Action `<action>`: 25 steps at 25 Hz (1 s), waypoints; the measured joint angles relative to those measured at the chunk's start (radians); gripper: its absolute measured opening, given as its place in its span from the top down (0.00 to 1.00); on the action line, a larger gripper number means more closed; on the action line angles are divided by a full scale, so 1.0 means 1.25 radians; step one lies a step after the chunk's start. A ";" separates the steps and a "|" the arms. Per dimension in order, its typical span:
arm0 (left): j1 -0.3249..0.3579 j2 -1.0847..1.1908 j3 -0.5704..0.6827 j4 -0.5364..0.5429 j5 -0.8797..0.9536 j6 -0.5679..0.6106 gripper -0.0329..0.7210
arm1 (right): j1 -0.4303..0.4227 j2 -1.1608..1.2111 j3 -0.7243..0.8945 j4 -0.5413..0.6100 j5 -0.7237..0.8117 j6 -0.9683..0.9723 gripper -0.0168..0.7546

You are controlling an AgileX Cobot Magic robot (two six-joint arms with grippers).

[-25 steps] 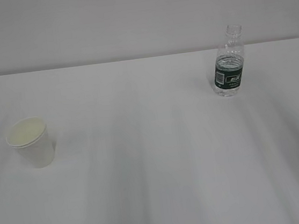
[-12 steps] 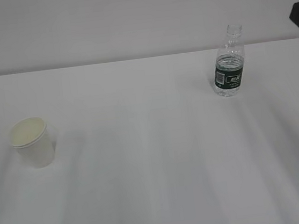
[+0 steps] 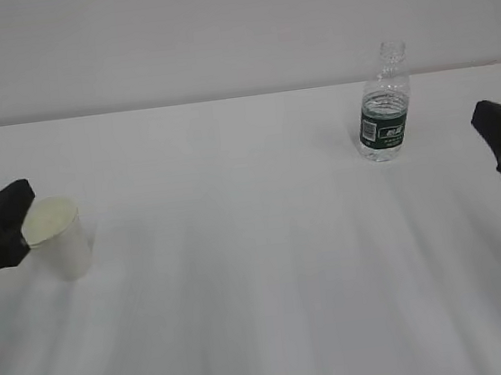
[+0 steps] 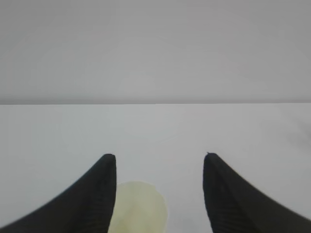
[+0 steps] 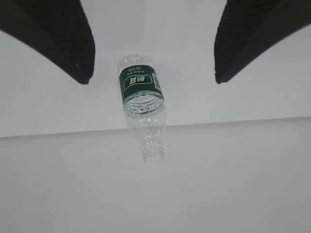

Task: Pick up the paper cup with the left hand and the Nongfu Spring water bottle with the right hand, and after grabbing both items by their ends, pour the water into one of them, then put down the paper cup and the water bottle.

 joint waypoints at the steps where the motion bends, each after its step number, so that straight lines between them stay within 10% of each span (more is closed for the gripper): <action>1: -0.009 0.029 0.000 0.001 -0.022 -0.004 0.42 | 0.000 0.024 0.008 -0.014 -0.033 0.002 0.24; 8: -0.026 0.186 0.001 0.037 -0.045 -0.027 0.43 | 0.000 0.262 0.039 -0.031 -0.327 0.016 0.24; 25: -0.026 0.204 0.008 0.048 -0.048 -0.029 0.44 | 0.000 0.680 -0.221 -0.055 -0.362 0.021 0.23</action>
